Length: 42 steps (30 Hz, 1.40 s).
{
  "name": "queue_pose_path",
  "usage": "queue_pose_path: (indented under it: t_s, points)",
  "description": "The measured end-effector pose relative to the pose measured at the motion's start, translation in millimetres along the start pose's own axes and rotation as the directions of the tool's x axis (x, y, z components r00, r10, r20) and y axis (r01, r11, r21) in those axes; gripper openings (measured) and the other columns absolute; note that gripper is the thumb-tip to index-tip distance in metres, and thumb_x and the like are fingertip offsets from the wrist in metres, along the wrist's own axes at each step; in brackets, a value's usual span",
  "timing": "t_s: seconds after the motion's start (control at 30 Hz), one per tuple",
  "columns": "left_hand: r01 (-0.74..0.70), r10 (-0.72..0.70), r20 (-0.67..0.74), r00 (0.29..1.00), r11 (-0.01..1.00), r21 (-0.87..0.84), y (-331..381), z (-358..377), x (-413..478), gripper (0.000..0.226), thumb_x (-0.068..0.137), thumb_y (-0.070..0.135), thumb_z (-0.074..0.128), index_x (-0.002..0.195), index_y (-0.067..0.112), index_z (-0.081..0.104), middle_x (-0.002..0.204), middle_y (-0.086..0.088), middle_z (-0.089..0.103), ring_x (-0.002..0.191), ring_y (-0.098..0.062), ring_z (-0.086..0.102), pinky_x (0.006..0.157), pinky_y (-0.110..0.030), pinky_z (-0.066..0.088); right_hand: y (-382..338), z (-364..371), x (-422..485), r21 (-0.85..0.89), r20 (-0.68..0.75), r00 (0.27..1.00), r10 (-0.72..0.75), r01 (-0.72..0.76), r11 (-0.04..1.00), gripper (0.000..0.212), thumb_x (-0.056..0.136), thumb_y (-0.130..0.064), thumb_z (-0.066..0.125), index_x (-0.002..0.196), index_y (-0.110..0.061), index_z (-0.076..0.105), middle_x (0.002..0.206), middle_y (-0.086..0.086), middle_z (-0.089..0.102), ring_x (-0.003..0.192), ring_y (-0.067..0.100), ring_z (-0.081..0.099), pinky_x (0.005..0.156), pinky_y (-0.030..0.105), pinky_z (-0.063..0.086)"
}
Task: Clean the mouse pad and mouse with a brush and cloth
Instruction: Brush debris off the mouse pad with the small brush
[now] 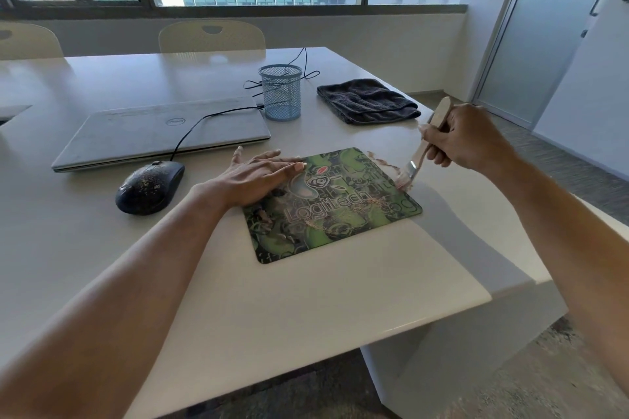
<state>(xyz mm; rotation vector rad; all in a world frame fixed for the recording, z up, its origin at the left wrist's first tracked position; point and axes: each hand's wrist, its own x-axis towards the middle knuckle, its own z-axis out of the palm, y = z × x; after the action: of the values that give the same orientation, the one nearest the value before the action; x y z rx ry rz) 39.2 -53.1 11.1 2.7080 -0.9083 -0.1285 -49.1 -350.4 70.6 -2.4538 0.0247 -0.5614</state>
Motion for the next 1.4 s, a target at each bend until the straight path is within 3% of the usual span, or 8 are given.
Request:
queue_pose_path:
  t_s: [0.1,0.27,0.53,0.67,0.87,1.1,1.27,1.4]
  points:
    - [0.000,0.000,-0.002,1.000,1.000,0.006,1.0,0.1,0.5,0.061,0.086,0.062,0.007,0.139,0.043,0.031,0.150,0.026,0.021,0.143,-0.006,0.008,0.108,-0.062,-0.011,-3.1,-2.9,1.5,-0.005,-0.044,0.998,-0.042,0.042,0.999,0.031,0.091,-0.016,0.057,0.061,-0.012,0.058,0.050,-0.001,0.059,0.032,-0.001,0.053,0.038,0.009,0.045]
    - [-0.006,0.006,-0.012,1.000,1.000,0.006,0.6,0.2,0.2,0.058,0.090,0.061,0.008,0.139,0.042,0.032,0.150,0.024,0.022,0.143,-0.007,0.009,0.107,-0.064,-0.011,-9.8,14.5,-2.0,0.174,0.010,1.000,-0.007,0.005,0.985,0.027,0.091,-0.019,0.057,0.064,-0.015,0.060,0.043,-0.005,0.061,0.036,0.003,0.056,0.039,0.012,0.044]
    - [-0.020,0.020,-0.005,1.000,1.000,0.005,2.4,-1.6,-0.6,0.073,0.077,0.070,0.006,0.139,0.043,0.032,0.149,0.026,0.022,0.143,-0.007,0.009,0.106,-0.063,-0.012,-21.9,13.8,-9.4,0.093,-0.075,0.996,-0.041,0.048,0.994,0.026,0.092,-0.019,0.056,0.067,-0.012,0.059,0.053,0.000,0.061,0.033,0.000,0.053,0.039,0.012,0.047]
    - [-0.031,0.031,-0.018,0.999,0.999,0.016,1.0,-0.1,-0.5,0.067,0.083,0.070,0.008,0.139,0.042,0.031,0.149,0.026,0.021,0.143,-0.008,0.010,0.106,-0.064,-0.013,-58.7,28.9,-23.7,0.255,0.044,0.992,-0.118,0.103,0.961,0.021,0.092,-0.017,0.055,0.073,-0.011,0.060,0.055,0.000,0.061,0.036,0.000,0.055,0.040,0.011,0.045]
    - [-0.015,0.015,-0.009,1.000,1.000,0.017,1.7,-0.7,-1.5,0.067,0.082,0.070,0.010,0.140,0.042,0.031,0.150,0.024,0.021,0.143,-0.008,0.010,0.106,-0.063,-0.012,-83.7,57.2,-38.3,0.418,0.183,0.976,-0.115,0.028,0.908,0.028,0.092,-0.015,0.055,0.065,-0.009,0.061,0.050,-0.001,0.062,0.037,0.004,0.055,0.041,0.014,0.047]
    - [-0.016,0.016,-0.014,1.000,1.000,0.018,2.8,-1.6,-1.5,0.068,0.081,0.069,0.009,0.139,0.043,0.032,0.149,0.025,0.022,0.143,-0.006,0.010,0.105,-0.062,-0.015,-54.6,41.2,-30.5,0.298,0.166,0.986,-0.031,-0.021,0.954,0.028,0.091,-0.015,0.057,0.064,-0.013,0.061,0.041,-0.008,0.060,0.035,0.002,0.055,0.040,0.012,0.046]
    - [-0.017,0.017,-0.017,1.000,1.000,0.023,2.0,-1.4,-1.5,0.066,0.082,0.068,0.009,0.138,0.042,0.034,0.149,0.025,0.023,0.143,-0.007,0.010,0.105,-0.063,-0.015,-24.9,11.8,-20.9,0.122,0.129,0.991,0.032,-0.048,0.991,0.021,0.091,-0.016,0.057,0.072,-0.006,0.062,0.051,0.001,0.062,0.034,0.001,0.055,0.039,0.010,0.043]
    - [-0.018,0.018,-0.018,1.000,1.000,0.024,2.5,-1.5,-1.6,0.068,0.080,0.069,0.009,0.138,0.043,0.034,0.149,0.025,0.023,0.143,-0.007,0.011,0.106,-0.062,-0.015,-17.9,-2.7,-14.6,0.003,0.057,0.998,0.017,-0.017,1.000,0.025,0.090,-0.017,0.058,0.065,-0.013,0.059,0.052,0.000,0.062,0.034,0.001,0.055,0.038,0.010,0.044]
